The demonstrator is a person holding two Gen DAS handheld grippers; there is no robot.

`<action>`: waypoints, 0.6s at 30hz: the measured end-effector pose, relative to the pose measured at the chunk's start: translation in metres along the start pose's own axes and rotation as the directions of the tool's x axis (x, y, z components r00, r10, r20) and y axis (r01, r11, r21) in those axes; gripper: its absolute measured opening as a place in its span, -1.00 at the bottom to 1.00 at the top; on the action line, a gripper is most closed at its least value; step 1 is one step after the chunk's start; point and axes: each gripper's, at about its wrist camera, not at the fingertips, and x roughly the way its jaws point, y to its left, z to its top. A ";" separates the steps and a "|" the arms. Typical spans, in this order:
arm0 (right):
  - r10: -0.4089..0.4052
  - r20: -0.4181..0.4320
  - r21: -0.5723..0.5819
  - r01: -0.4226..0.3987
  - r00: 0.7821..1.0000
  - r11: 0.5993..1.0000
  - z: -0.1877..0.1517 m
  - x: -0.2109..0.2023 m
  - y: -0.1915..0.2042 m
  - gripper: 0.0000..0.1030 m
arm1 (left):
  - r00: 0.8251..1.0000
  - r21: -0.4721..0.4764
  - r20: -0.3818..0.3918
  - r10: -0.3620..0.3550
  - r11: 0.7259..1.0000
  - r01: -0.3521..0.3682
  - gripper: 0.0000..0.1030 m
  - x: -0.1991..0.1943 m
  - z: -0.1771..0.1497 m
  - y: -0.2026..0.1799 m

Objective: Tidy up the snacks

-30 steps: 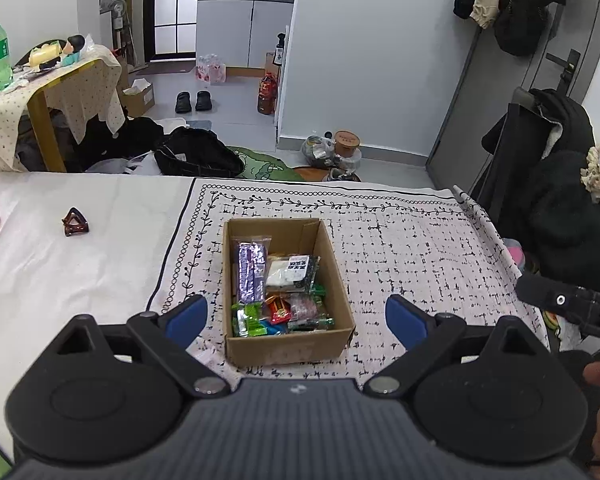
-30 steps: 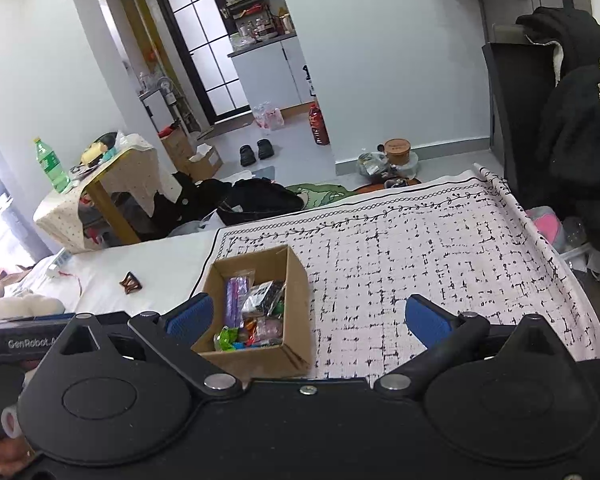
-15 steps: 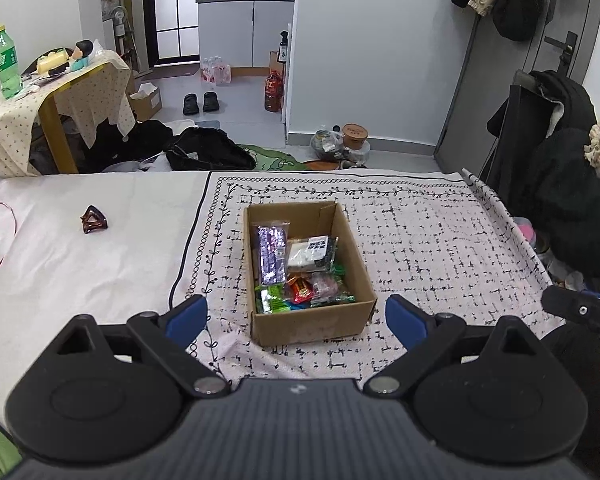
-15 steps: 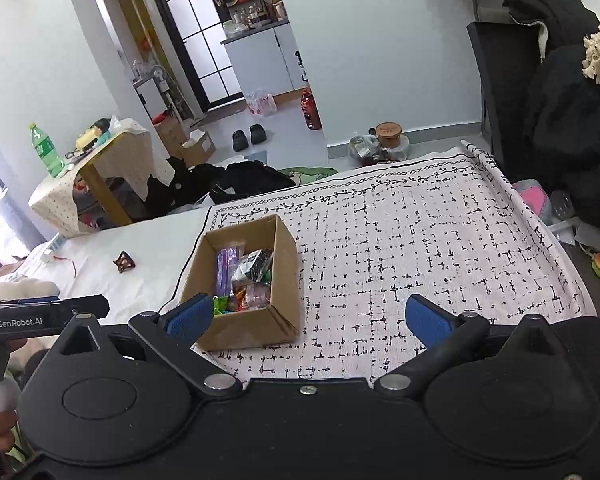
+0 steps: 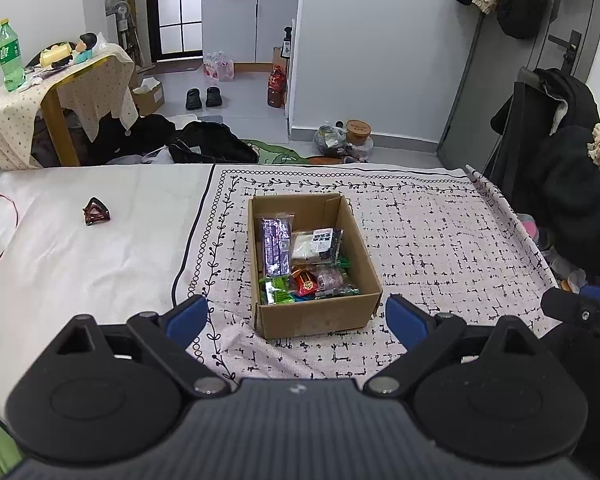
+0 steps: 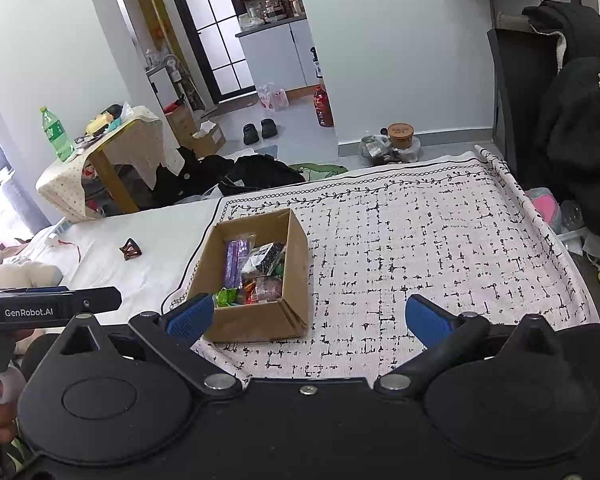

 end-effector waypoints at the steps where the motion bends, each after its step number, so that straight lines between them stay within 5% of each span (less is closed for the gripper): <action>1: 0.000 0.000 0.001 0.000 1.000 1.000 0.000 0.000 0.000 1.00 | 1.000 0.000 -0.001 0.000 1.000 0.000 0.85 0.000 -0.001 0.000; 18: 0.008 0.002 0.008 -0.008 1.000 1.000 0.001 0.000 0.000 1.00 | 1.000 -0.007 -0.004 -0.007 1.000 0.007 0.85 0.002 -0.001 -0.001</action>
